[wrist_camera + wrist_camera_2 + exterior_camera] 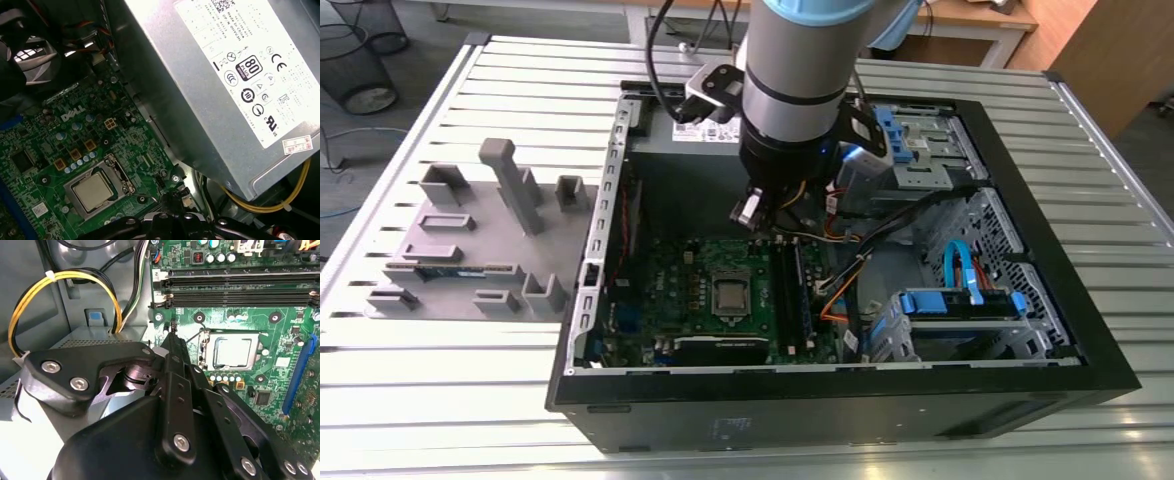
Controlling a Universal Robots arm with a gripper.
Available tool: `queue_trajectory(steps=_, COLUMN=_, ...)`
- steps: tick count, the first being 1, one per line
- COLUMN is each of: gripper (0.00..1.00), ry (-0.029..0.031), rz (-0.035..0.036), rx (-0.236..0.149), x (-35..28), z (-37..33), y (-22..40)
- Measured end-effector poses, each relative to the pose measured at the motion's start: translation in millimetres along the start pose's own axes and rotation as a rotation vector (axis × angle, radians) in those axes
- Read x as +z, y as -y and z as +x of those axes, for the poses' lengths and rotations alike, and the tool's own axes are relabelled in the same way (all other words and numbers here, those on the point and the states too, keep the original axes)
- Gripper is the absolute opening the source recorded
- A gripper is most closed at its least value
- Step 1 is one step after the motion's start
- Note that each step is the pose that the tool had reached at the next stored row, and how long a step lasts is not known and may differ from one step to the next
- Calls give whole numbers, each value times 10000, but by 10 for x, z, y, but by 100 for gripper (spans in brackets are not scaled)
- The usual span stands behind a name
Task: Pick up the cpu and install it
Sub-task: 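Install the first cpu locking lever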
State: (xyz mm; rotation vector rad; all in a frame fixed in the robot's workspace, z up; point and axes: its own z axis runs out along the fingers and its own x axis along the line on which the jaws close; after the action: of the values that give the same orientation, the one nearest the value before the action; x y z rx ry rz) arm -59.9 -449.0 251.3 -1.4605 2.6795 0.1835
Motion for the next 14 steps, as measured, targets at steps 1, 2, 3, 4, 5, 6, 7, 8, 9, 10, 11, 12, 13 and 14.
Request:
queue_trajectory(steps=1, gripper=11, ry=0, rz=-1, rx=-2, x=9, z=-1, y=0)
queue_trajectory(steps=2, gripper=11, ry=-2, rz=0, rx=-2, x=15, z=-3, y=-1)
queue_trajectory(steps=3, gripper=11, ry=-2, rz=0, rx=-1, x=21, z=-5, y=-3)
queue_trajectory(steps=4, gripper=11, ry=-2, rz=0, rx=-1, x=27, z=-6, y=-5)
queue_trajectory(steps=5, gripper=11, ry=0, rz=-1, rx=-1, x=33, z=-8, y=-5)
queue_trajectory(steps=6, gripper=11, ry=-3, rz=0, rx=-1, x=38, z=-9, y=-6)
queue_trajectory(steps=7, gripper=11, ry=-5, rz=0, rx=-1, x=44, z=-10, y=-6)
queue_trajectory(steps=8, gripper=11, ry=-6, rz=1, rx=-1, x=51, z=-10, y=-7)
queue_trajectory(steps=9, gripper=11, ry=-7, rz=1, rx=0, x=58, z=-10, y=-7)
queue_trajectory(steps=10, gripper=11, ry=-11, rz=1, rx=0, x=65, z=-11, y=-8)
queue_trajectory(steps=11, gripper=11, ry=-43, rz=18, rx=0, x=87, z=-12, y=-9)
queue_trajectory(steps=12, gripper=11, ry=-66, rz=33, rx=-1, x=89, z=-12, y=-9)
queue_trajectory(steps=13, gripper=11, ry=-86, rz=47, rx=-1, x=90, z=-12, y=-9)
queue_trajectory(steps=14, gripper=11, ry=-107, rz=61, rx=-2, x=91, z=-11, y=-9)
